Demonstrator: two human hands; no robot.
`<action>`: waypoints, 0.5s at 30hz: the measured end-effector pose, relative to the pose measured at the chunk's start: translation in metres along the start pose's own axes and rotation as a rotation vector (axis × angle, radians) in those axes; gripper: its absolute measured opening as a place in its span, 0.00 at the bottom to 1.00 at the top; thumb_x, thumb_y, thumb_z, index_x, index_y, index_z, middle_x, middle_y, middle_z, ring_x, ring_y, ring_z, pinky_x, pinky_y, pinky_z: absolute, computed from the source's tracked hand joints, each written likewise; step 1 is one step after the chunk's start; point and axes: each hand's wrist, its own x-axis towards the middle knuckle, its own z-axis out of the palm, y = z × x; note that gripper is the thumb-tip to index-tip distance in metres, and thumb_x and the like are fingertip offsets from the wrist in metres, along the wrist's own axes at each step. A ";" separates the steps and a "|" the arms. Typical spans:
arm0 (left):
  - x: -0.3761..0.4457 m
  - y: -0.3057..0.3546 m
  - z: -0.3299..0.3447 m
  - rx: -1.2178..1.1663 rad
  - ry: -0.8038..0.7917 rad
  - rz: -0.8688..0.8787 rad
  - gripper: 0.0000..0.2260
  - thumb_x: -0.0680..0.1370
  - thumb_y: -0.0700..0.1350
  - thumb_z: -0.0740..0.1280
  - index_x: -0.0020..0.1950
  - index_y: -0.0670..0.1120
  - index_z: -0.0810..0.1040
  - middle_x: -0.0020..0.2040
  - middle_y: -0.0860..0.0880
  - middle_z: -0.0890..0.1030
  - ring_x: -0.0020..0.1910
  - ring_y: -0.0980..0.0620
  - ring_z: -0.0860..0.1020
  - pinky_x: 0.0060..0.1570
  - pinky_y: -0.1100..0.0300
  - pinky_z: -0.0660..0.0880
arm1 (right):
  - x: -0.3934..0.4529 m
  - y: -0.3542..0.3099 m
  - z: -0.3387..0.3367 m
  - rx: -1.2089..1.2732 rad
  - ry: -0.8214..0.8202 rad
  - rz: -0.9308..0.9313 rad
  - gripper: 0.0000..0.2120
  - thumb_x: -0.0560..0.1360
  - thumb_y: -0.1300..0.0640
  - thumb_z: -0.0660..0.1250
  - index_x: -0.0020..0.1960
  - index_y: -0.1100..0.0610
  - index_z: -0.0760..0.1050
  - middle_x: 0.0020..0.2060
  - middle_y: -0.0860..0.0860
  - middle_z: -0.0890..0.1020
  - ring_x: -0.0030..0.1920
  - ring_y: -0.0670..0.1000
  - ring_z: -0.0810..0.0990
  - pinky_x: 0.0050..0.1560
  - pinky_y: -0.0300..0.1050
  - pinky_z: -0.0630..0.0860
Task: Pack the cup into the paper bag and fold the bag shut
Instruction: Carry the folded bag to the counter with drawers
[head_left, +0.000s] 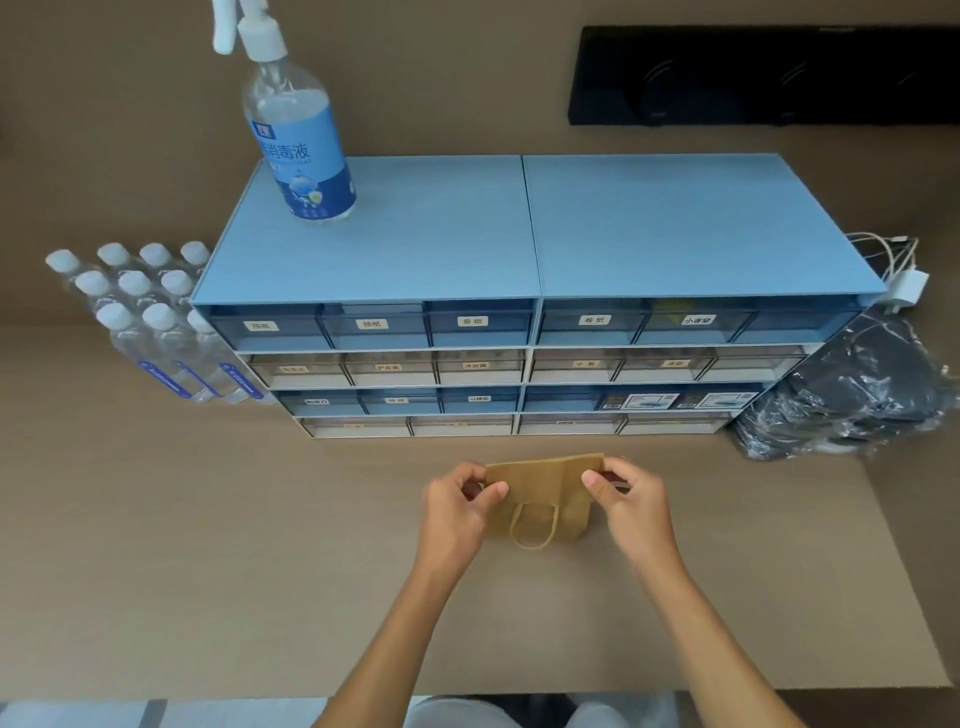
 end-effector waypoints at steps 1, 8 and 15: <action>0.001 0.001 0.004 0.000 -0.001 -0.005 0.12 0.73 0.39 0.74 0.33 0.52 0.77 0.25 0.57 0.72 0.26 0.60 0.68 0.29 0.64 0.66 | 0.002 0.002 -0.004 0.000 -0.001 0.005 0.13 0.73 0.66 0.69 0.41 0.49 0.82 0.39 0.52 0.85 0.36 0.40 0.79 0.40 0.30 0.75; -0.001 0.005 0.015 0.035 0.045 -0.032 0.13 0.73 0.38 0.74 0.33 0.52 0.76 0.26 0.57 0.71 0.26 0.62 0.67 0.29 0.67 0.65 | 0.012 0.014 -0.011 0.000 -0.045 0.013 0.11 0.73 0.64 0.70 0.41 0.48 0.82 0.41 0.52 0.85 0.37 0.43 0.80 0.40 0.31 0.75; -0.003 0.009 0.009 0.067 0.024 -0.056 0.03 0.74 0.40 0.73 0.43 0.47 0.81 0.30 0.47 0.74 0.30 0.53 0.70 0.35 0.58 0.70 | 0.014 0.016 -0.011 0.005 -0.094 0.029 0.09 0.74 0.60 0.70 0.49 0.47 0.81 0.44 0.48 0.84 0.46 0.47 0.80 0.47 0.42 0.76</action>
